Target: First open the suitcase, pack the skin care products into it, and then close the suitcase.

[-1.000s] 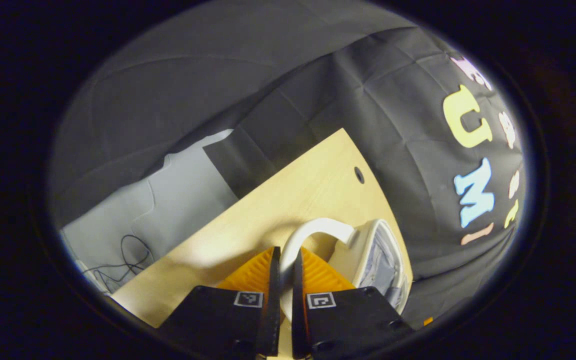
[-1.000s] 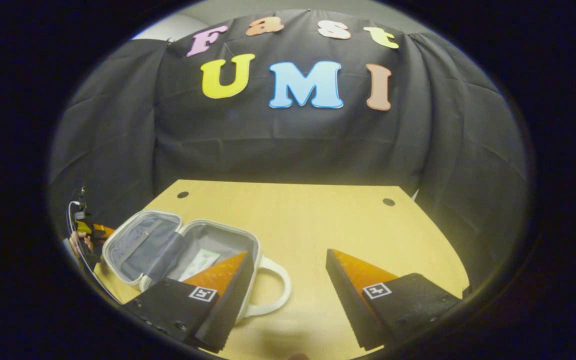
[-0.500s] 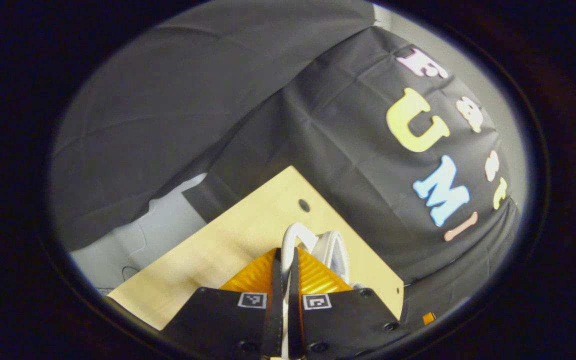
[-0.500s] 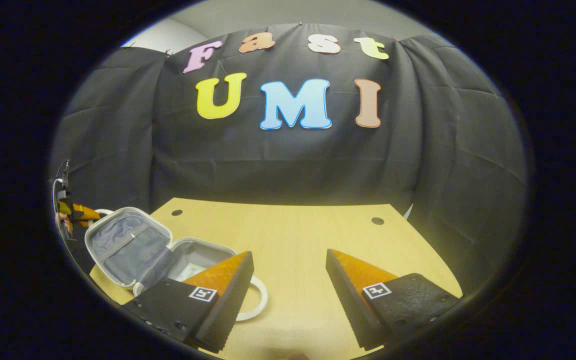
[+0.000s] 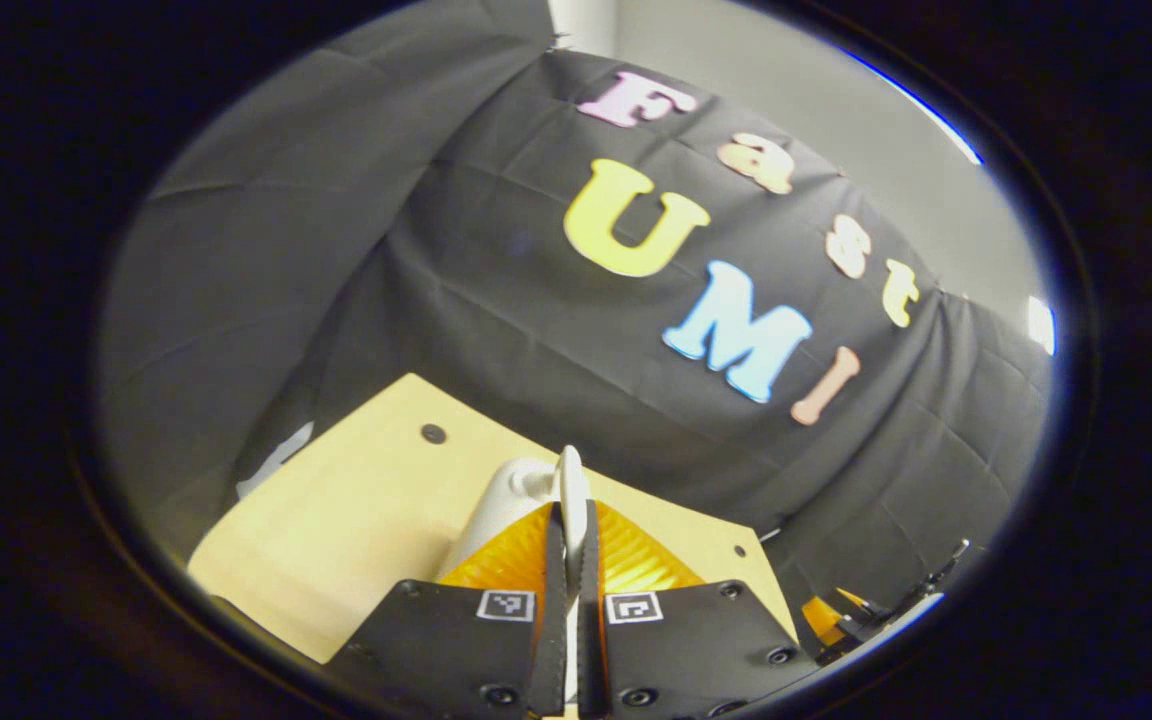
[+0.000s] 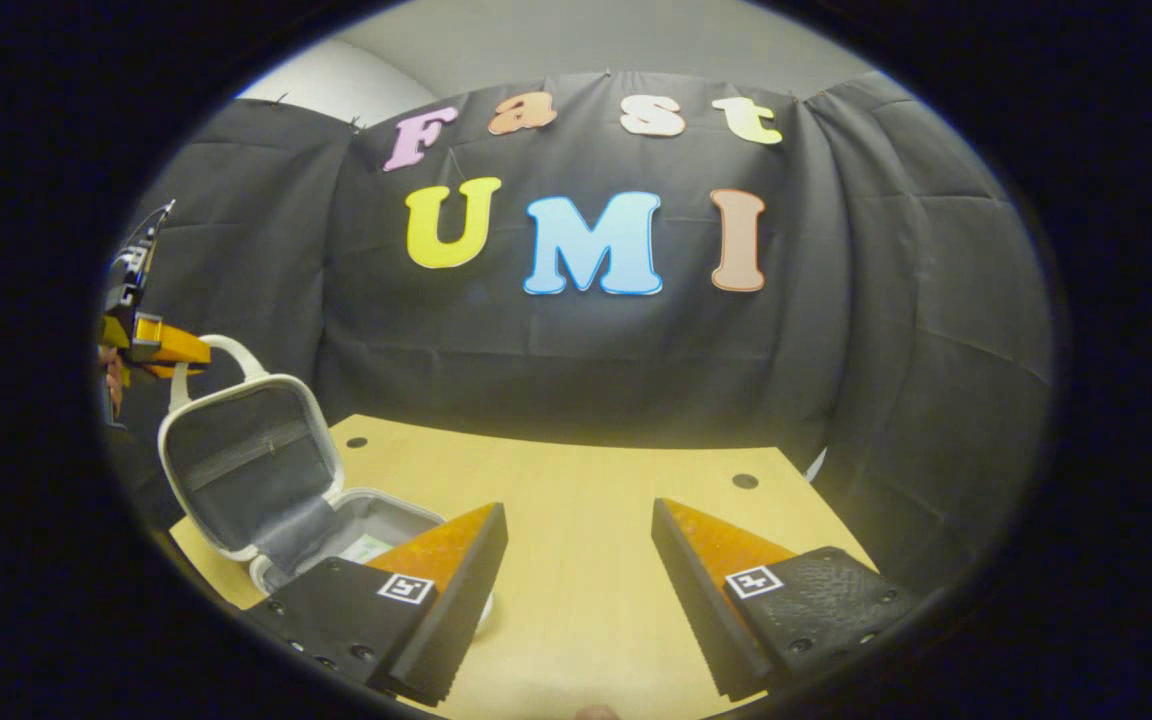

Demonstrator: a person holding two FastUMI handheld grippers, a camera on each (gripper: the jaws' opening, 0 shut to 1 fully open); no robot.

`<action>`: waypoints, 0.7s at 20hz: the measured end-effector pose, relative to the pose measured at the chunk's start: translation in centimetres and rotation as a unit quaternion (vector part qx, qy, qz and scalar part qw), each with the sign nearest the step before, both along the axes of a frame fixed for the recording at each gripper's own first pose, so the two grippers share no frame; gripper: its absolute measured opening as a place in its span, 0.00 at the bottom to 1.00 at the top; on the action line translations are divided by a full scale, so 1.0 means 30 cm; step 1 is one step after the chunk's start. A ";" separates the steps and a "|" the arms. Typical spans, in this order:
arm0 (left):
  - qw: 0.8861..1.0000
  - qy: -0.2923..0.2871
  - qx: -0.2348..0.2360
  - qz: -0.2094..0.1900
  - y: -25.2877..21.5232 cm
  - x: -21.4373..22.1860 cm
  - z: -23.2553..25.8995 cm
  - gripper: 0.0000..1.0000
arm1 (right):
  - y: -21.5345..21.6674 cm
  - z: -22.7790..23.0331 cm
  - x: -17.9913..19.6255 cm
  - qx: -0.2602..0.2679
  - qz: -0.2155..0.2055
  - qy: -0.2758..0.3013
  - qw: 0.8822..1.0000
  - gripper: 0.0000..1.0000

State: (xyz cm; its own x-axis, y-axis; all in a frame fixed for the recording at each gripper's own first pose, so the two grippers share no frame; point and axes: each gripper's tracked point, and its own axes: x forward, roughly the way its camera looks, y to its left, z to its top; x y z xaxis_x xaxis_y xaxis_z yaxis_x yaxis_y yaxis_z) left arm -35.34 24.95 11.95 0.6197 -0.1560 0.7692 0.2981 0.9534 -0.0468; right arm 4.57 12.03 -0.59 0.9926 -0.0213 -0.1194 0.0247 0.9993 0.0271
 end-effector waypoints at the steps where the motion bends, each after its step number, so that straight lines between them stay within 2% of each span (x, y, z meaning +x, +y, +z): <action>1: 1.000 0.001 0.016 0.009 -0.089 0.026 -0.020 0.12 | -0.019 -0.005 -0.008 -0.004 0.005 -0.002 1.000 0.89; 2: 0.999 0.001 0.031 0.018 -0.176 0.058 -0.043 0.12 | -0.037 -0.008 -0.022 -0.006 0.013 -0.005 1.000 0.90; 3: 0.999 0.001 0.042 0.027 -0.257 0.092 -0.067 0.17 | -0.057 -0.017 -0.034 -0.009 0.018 -0.005 1.000 0.90; 4: 0.998 0.003 0.053 0.031 -0.341 0.145 -0.087 0.12 | -0.076 -0.028 -0.040 -0.012 0.025 -0.004 1.000 0.89; 8: 0.996 0.017 0.078 0.050 -0.598 0.383 -0.193 0.12 | -0.149 -0.081 -0.097 -0.011 0.055 0.006 0.998 0.90; 11: 0.993 0.034 0.088 0.068 -0.709 0.541 -0.272 0.12 | -0.213 -0.111 -0.123 -0.019 0.064 0.007 0.998 0.89; 14: 0.989 0.056 0.105 0.091 -0.752 0.683 -0.313 0.12 | -0.272 -0.134 -0.147 -0.020 0.051 0.012 0.998 0.89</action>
State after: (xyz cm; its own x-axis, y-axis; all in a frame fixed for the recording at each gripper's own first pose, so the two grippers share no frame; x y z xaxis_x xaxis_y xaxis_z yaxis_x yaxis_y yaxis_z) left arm -14.86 2.40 2.55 0.7310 -0.1840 0.6571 0.1254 0.9828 0.1357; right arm 0.16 3.87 -4.61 0.9868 0.0743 -0.1438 -0.0770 0.9969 -0.0132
